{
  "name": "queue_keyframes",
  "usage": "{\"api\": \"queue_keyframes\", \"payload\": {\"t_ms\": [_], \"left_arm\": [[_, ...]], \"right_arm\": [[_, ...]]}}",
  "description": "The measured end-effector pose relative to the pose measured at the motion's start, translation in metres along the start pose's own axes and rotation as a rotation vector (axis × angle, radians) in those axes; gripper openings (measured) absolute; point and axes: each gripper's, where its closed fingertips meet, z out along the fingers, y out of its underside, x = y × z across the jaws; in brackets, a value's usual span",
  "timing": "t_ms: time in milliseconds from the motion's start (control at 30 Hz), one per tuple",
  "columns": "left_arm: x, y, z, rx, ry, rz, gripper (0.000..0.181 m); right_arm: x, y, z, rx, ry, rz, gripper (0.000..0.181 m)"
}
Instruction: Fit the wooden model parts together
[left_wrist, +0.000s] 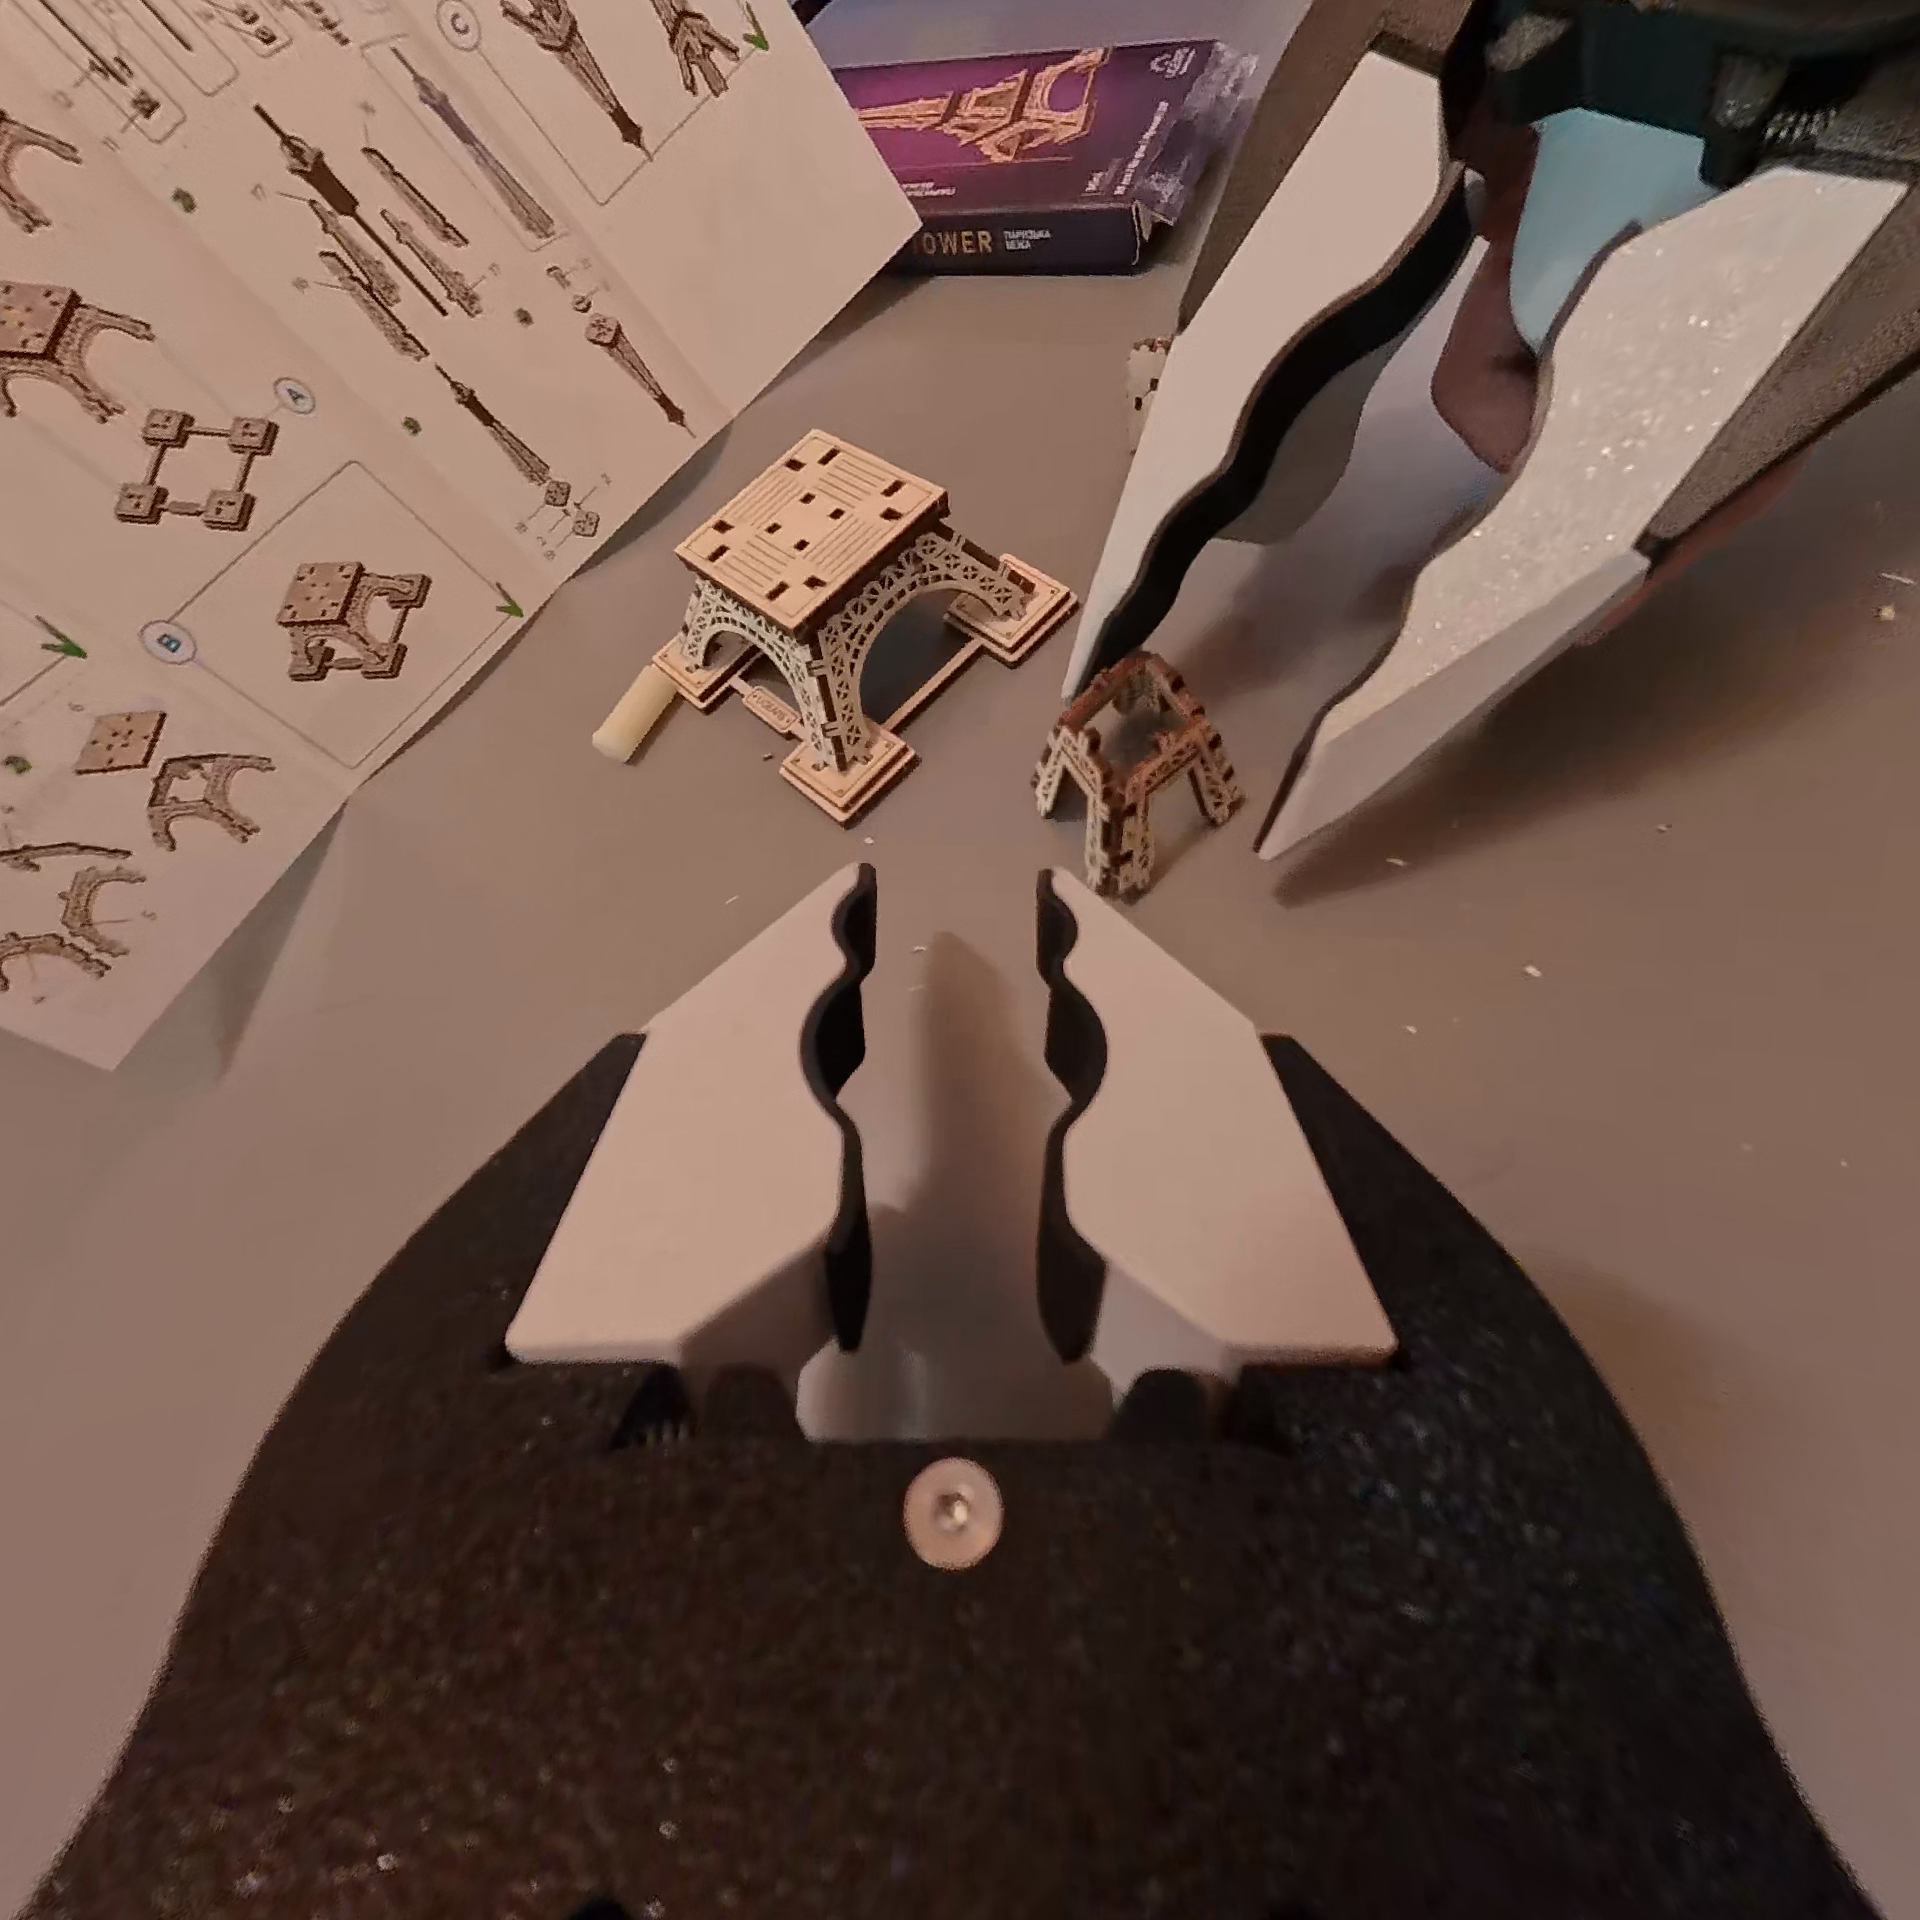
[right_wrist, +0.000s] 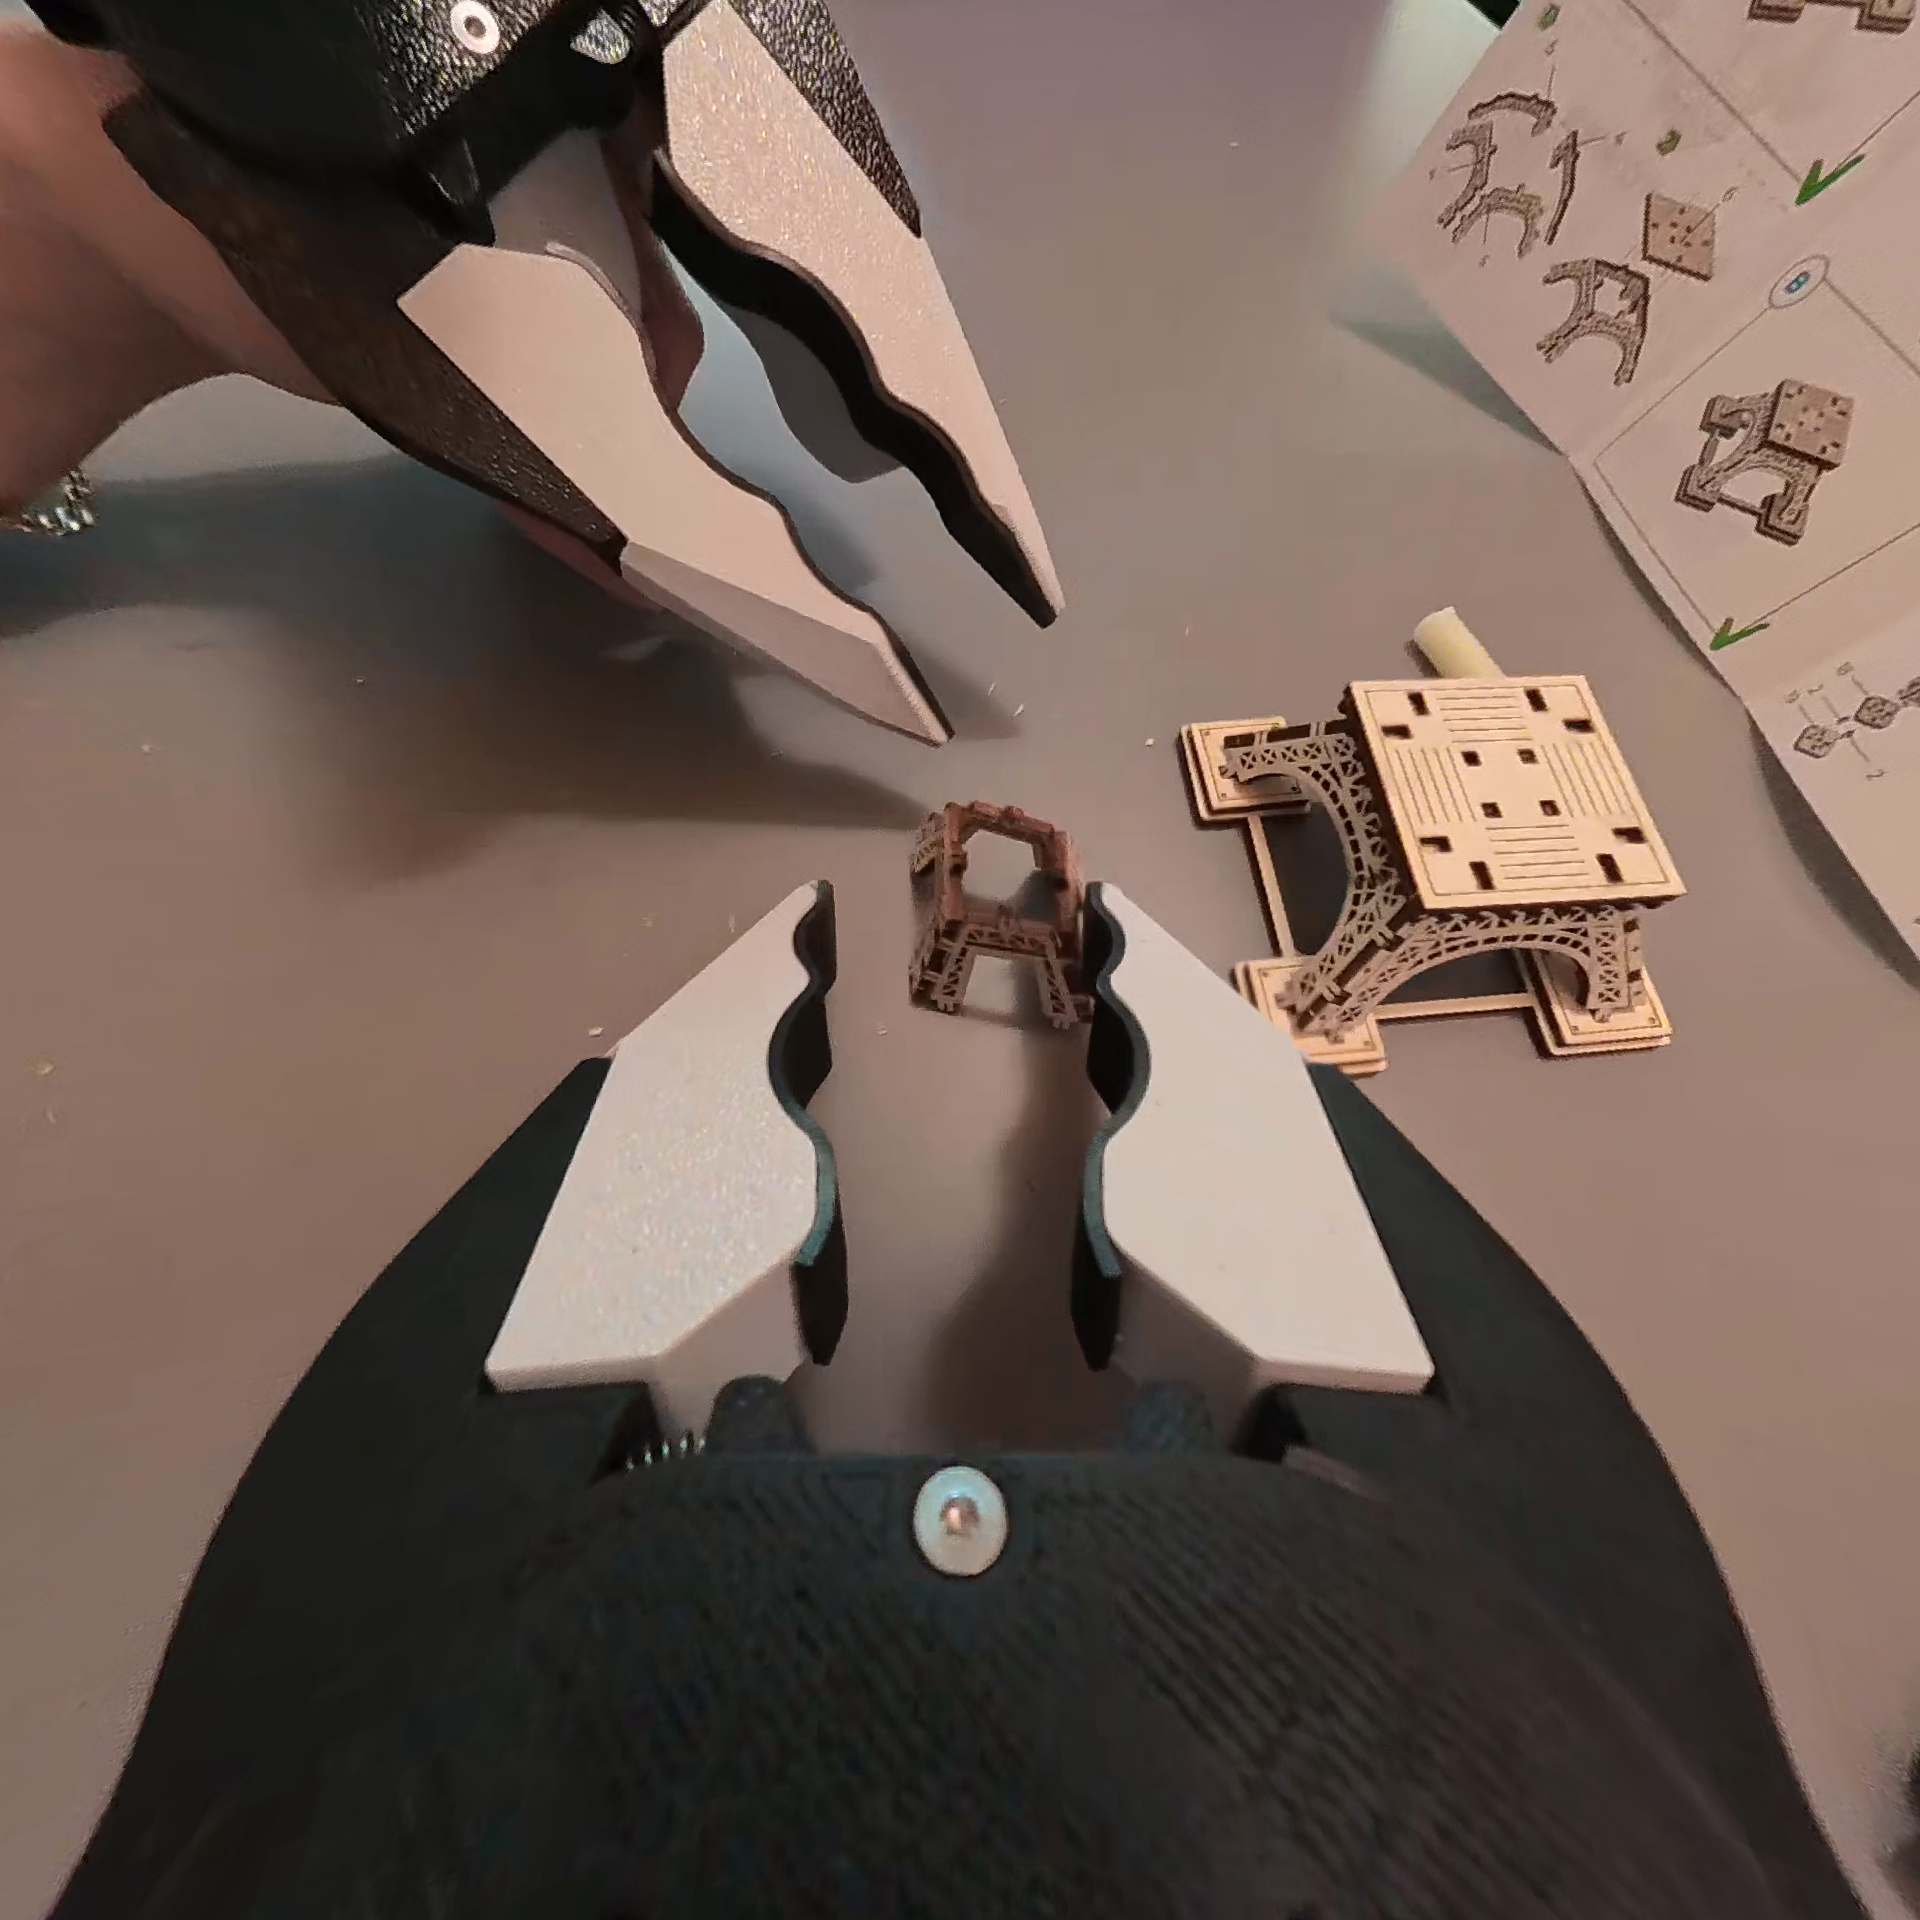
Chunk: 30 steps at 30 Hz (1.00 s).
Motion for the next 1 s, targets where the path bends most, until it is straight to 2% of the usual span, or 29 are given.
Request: {"api": "queue_keyframes", "payload": {"t_ms": [300,400,467,600,800,1000], "left_arm": [[-0.002,-0.006,-0.004,0.035,0.001,-0.022,0.028],[0.002,-0.009,-0.004,0.050,0.019,-0.015,0.028],[0.007,-0.010,-0.004,0.055,0.045,-0.006,0.028],[0.025,-0.011,-0.003,0.061,0.143,0.036,0.031],[0.045,-0.017,-0.007,0.097,0.245,0.071,0.052],[0.071,-0.013,-0.007,0.072,0.355,0.184,0.052]], "right_arm": [[0.006,0.010,0.006,-0.074,0.030,-0.046,0.046],[0.007,0.013,0.006,-0.086,0.034,-0.051,0.040],[0.008,0.013,0.005,-0.082,0.039,-0.057,0.034],[0.007,0.013,0.005,-0.081,0.026,-0.081,0.033],[-0.013,0.015,-0.006,-0.041,-0.074,-0.215,0.033],[-0.042,0.019,-0.022,-0.003,-0.256,-0.306,0.033]]}}
